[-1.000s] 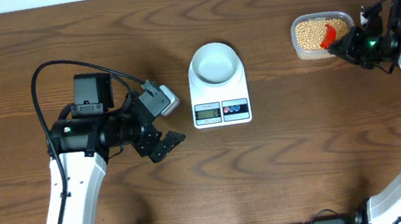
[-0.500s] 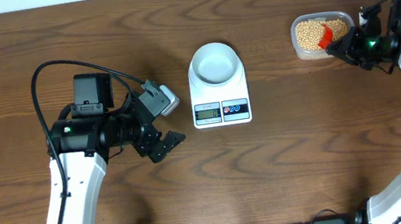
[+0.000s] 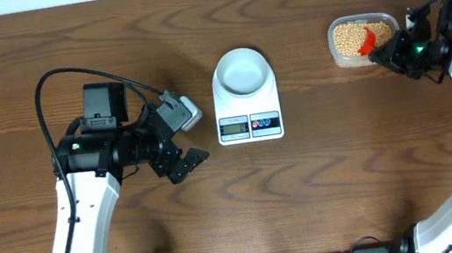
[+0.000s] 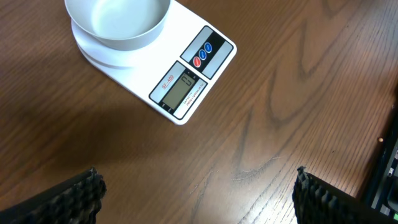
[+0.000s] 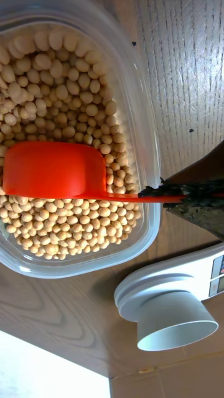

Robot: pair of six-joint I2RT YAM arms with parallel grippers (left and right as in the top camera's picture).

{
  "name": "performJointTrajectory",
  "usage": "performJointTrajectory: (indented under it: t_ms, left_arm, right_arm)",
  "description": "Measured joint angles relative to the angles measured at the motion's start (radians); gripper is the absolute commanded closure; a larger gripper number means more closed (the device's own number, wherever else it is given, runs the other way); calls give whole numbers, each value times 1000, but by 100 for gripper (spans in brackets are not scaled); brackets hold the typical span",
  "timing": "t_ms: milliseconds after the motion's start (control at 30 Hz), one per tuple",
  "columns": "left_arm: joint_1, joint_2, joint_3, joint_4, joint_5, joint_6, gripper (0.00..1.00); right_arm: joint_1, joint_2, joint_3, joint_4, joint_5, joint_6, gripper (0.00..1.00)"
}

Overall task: Scoop item into bowl and weigh 50g on scale
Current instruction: 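Drag the scoop along the tub and lift it filled with soybeans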

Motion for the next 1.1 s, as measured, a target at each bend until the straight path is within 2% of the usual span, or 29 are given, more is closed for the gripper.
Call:
performJointTrajectory:
  t_ms: [233, 733, 1100]
  left_arm:
    - [0, 0, 0, 0, 0, 0, 1]
    - [0, 0, 0, 0, 0, 0, 1]
    - [0, 0, 0, 0, 0, 0, 2]
  right_arm:
    - [-16, 7, 0, 2, -24, 3, 99]
    - [-102, 81, 0, 45, -224, 23, 99]
    - [-130, 85, 0, 61, -275, 22, 99]
